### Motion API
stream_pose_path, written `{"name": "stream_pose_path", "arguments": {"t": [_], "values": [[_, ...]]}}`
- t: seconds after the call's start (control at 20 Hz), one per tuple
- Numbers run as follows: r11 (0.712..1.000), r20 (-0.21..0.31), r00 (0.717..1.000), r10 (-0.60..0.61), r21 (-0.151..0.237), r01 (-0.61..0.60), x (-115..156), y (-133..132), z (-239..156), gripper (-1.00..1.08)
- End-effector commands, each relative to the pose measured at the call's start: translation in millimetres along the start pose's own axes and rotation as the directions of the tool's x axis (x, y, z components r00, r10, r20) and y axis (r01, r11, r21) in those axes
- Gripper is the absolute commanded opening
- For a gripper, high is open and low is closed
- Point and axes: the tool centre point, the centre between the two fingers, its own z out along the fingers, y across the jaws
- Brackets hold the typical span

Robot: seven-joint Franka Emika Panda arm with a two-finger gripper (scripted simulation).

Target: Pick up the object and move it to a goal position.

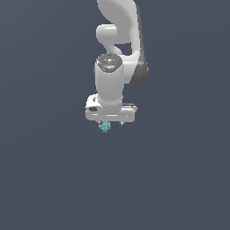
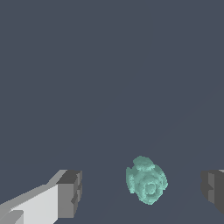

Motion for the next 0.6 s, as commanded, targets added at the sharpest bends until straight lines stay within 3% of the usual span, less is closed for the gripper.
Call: {"name": "stream_pose_path", "arguments": {"t": [0.0,0.55], "values": [[1.0,0.0,1.0,0.0,0.0,0.0,0.0,0.0,0.0,1.0],[1.0,0.02,1.0,-0.01,-0.001,0.01,-7.1,9.1,-5.4,1.0]]}}
